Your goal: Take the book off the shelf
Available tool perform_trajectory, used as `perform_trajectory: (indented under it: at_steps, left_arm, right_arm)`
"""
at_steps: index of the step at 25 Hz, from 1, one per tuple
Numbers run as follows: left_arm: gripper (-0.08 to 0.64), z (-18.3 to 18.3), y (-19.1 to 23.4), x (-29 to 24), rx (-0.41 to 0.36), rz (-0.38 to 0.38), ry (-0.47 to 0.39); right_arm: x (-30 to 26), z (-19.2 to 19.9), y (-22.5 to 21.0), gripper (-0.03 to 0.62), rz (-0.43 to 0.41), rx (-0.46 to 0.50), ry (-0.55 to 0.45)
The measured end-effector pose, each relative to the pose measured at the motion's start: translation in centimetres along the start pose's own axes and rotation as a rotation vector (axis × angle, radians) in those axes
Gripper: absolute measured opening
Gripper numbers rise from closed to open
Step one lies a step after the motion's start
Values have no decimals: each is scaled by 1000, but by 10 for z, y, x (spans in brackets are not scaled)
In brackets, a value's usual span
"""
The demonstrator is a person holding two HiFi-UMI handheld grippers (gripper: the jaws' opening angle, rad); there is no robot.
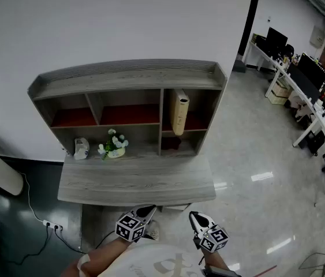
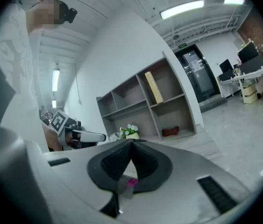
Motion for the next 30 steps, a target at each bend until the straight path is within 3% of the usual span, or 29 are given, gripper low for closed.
perform_trajectory:
  at_steps: [12,20,30]
  left_arm:
    - [2,36,-40,41,7,11,29]
    - [2,40,-56,54,-7,15,35]
    - [2,49,-66,71,-9,0,58]
  right_arm:
    - [34,45,35,3,-3,-17,15]
    - [47,50,49,5,-11,-22,-12]
    - [52,60,47,3,46,-25,-9]
Point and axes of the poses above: the fingertips, and each gripper's own axes: x backward along the fingers, y to its left, z out of its underside, the point moved 2 cm from there along x, backward along the fingers, and after that the axes turned 11 degrees about -x, right-handed, at the moved point
